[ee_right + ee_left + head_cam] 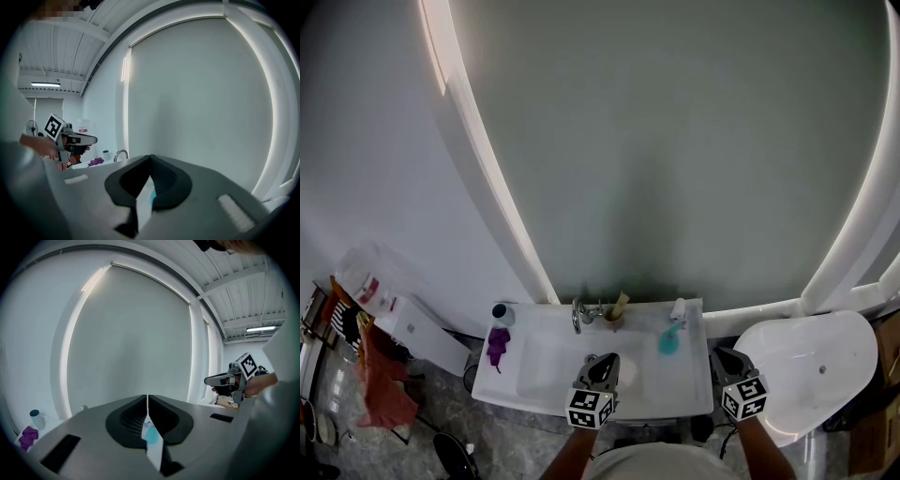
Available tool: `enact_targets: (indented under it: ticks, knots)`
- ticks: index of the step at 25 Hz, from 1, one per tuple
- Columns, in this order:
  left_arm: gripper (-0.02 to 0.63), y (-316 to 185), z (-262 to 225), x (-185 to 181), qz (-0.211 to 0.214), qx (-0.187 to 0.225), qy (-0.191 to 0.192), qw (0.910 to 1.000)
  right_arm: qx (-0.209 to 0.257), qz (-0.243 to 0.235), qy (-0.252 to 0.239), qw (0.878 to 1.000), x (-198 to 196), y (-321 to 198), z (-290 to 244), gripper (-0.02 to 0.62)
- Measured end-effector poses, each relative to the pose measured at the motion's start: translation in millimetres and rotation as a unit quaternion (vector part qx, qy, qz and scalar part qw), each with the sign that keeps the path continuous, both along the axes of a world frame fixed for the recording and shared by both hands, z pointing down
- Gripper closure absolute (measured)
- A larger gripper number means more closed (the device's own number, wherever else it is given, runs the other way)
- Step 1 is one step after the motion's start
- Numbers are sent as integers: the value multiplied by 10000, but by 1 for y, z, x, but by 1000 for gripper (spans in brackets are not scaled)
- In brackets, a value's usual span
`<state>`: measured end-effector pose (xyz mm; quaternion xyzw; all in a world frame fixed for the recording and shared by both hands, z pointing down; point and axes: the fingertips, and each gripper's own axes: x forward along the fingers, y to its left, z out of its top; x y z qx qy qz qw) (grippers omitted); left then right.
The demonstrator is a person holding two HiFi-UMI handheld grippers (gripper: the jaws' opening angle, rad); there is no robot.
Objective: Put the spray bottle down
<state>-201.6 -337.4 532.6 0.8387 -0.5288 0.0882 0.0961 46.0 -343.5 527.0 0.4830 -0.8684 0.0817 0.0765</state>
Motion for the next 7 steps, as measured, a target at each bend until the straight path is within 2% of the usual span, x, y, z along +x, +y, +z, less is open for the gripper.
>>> enact_targets:
  ticks: [7]
  knots:
    - [589, 1, -1, -2, 6, 8, 1, 10000, 24, 14, -2, 10000, -1, 0, -3, 584]
